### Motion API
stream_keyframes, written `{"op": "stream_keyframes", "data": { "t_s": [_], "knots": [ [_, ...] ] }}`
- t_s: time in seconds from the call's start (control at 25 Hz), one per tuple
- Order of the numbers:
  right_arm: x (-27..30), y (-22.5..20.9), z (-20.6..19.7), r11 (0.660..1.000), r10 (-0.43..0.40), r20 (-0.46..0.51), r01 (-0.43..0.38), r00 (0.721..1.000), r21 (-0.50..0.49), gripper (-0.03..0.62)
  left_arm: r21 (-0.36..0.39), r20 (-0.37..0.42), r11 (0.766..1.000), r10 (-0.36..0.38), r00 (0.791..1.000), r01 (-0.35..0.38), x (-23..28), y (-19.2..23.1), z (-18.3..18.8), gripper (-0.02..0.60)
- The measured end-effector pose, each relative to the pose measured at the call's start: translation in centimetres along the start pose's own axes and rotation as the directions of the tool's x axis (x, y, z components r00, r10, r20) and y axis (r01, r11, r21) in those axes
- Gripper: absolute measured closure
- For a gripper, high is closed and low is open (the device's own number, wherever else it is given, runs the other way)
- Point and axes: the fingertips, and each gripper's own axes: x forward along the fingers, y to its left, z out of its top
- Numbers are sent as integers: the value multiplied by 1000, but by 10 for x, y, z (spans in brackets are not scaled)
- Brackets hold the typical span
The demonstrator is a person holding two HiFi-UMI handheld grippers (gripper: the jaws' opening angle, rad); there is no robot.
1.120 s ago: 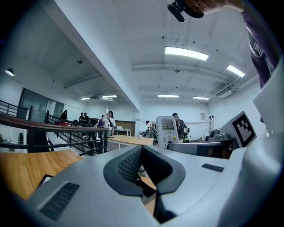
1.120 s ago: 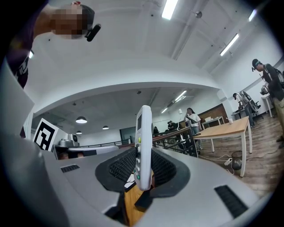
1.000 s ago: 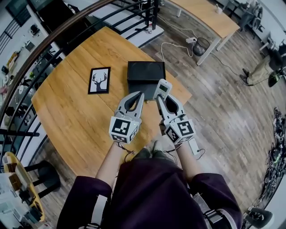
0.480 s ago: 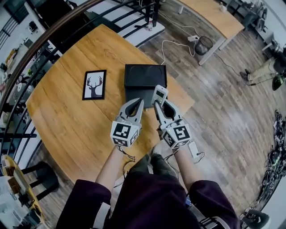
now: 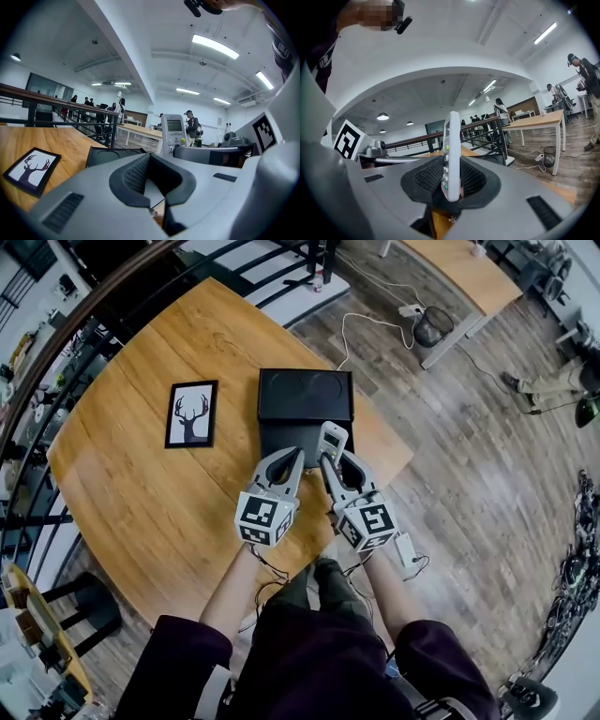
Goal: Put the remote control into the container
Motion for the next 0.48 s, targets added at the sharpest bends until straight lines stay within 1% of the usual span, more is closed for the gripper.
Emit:
{"op": "stream_keyframes", "data": {
  "t_s": [0.12,0.2,0.32,0.48],
  "knots": [
    [5,-2,0,999,6,-17,-6,1000,-44,476,-11,-7,1000,8,1000,-8,5,5,-6,569],
    [12,-6,-1,996,1,-45,-6,999,-94,476,-18,-11,1000,13,1000,-13,9,9,-9,569],
    [25,-15,-8,980,-20,-130,-6,991,-197,476,-31,-15,999,21,1000,-22,13,16,-13,569],
    [42,-25,-27,937,-50,-271,-49,961,-345,476,-42,-23,999,28,999,-29,18,22,-20,569]
  ]
}}
